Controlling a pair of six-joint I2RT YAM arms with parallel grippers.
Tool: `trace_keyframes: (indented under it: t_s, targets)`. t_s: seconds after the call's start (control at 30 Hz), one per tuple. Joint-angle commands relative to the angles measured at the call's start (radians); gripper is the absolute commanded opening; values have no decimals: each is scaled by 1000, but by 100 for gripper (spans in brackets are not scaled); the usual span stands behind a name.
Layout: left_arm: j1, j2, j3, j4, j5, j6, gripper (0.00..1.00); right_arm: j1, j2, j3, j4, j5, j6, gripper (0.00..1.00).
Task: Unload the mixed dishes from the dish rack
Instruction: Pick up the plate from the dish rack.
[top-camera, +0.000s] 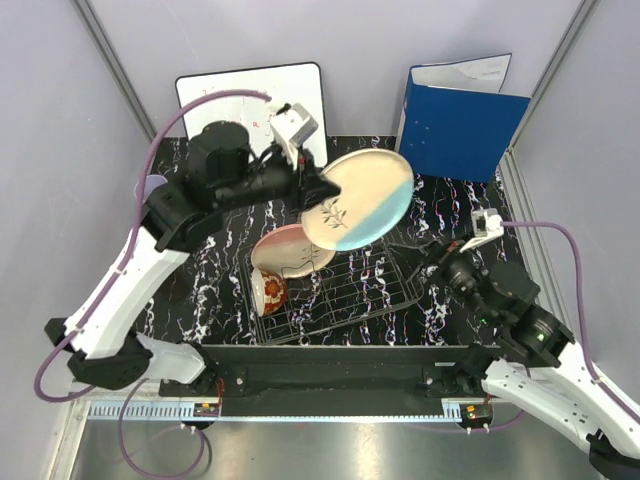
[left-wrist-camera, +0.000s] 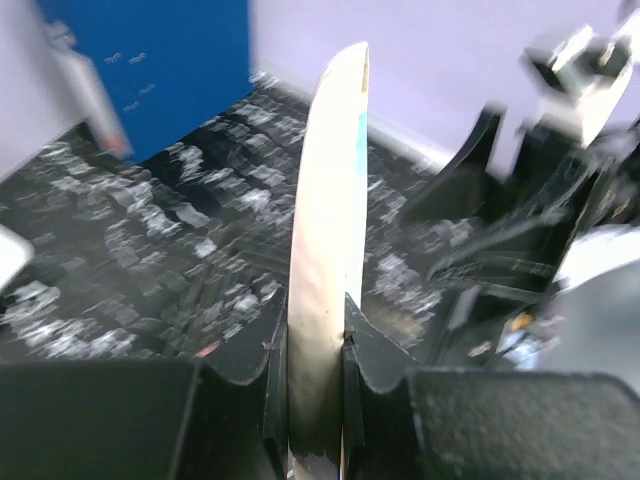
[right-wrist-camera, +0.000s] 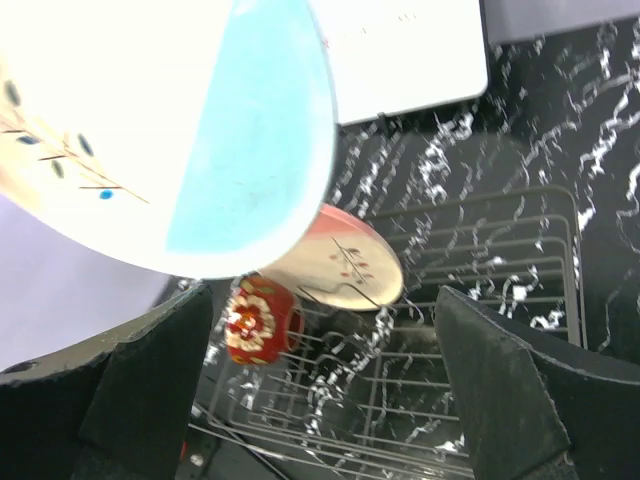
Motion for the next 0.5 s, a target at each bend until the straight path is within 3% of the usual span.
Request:
trace_keyframes:
  t_s: [0.0,0.07,0.1,0.17,0.2,0.37,0.47]
  targets:
    - [56,78,189,295,196,-343,0,-3,-78,41,26,1,15,100]
    - [154,83,155,404,298,-482,0,-4,-117,35,41,9,19,99]
    - [189,74,69,564,328,-642,0,-4,-158,26,50,7,21,99]
    - [289,51,-53,747,374,-816,0,-4,-200,15,70,10,29,99]
    - [315,31,-178,935,374,-967,0,-4,-232,12,73,13,32,99]
    - [396,-8,-478,1246,354,-1240,0,-4,-306,2,75,26,36,98]
    - [380,-28,-567,1283,356,-1268,0,-3,-306,-9,73,35,38,98]
